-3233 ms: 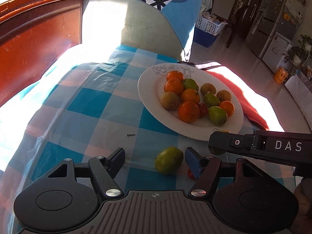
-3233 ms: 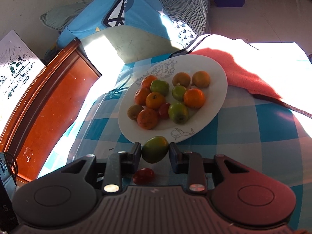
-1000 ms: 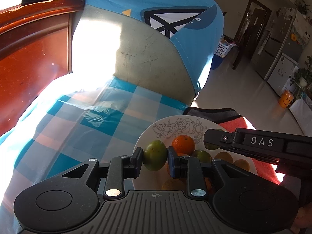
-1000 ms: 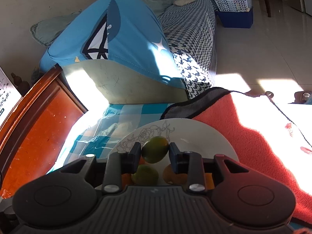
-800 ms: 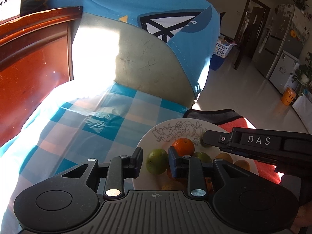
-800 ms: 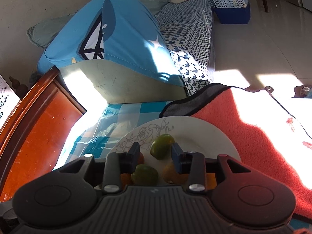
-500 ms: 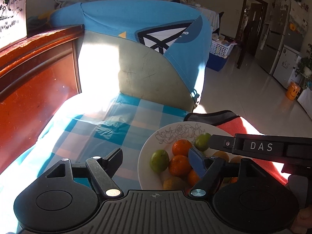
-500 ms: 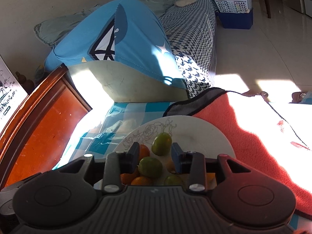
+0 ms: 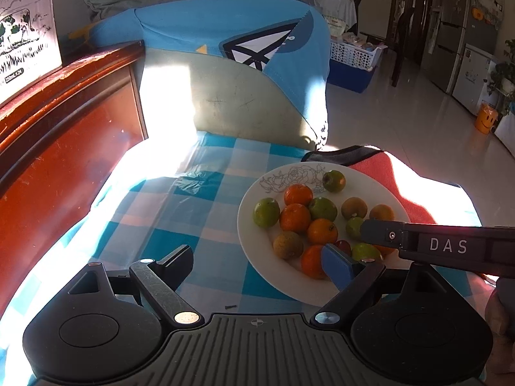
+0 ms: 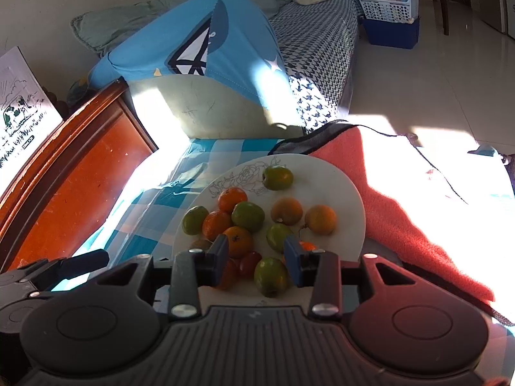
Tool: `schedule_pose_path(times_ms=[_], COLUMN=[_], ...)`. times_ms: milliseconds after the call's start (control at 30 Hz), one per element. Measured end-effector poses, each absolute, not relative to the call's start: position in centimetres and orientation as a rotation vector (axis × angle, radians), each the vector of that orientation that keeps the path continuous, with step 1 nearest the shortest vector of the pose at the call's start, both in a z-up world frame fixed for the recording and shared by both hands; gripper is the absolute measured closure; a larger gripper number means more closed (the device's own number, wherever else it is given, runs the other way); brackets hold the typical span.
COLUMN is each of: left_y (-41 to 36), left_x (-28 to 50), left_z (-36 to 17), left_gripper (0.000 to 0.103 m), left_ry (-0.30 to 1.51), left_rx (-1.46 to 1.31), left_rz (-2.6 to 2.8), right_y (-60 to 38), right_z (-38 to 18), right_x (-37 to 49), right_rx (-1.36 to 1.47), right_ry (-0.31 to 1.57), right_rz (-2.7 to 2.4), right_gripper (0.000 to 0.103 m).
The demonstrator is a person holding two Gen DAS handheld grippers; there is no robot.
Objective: Organize fruits
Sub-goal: 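Lower both green citrus onto the plate and open both tools, then move the right tool to the last red tomato on the cloth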
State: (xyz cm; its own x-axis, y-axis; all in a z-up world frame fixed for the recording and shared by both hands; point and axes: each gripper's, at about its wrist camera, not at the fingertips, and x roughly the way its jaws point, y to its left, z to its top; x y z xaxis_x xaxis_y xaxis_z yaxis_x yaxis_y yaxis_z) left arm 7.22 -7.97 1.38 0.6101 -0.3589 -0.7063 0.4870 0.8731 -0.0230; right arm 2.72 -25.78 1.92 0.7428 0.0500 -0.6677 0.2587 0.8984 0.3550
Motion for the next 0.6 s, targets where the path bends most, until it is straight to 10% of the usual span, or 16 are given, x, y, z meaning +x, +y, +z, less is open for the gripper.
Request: schedule_pose_path(times_ms=[600], left_y=[-4.0], left_x=[1.7], left_z=[0.1], left_gripper=[0.010], left_ry=[0.876], left_rx=[0.195], left_rz=[-0.453], right_y=[-21.4], right_z=[1.1], right_x=[-2.4], right_rx=[0.409], right_ry=[0.781], right_rz=[0.024], right_gripper=[0.063])
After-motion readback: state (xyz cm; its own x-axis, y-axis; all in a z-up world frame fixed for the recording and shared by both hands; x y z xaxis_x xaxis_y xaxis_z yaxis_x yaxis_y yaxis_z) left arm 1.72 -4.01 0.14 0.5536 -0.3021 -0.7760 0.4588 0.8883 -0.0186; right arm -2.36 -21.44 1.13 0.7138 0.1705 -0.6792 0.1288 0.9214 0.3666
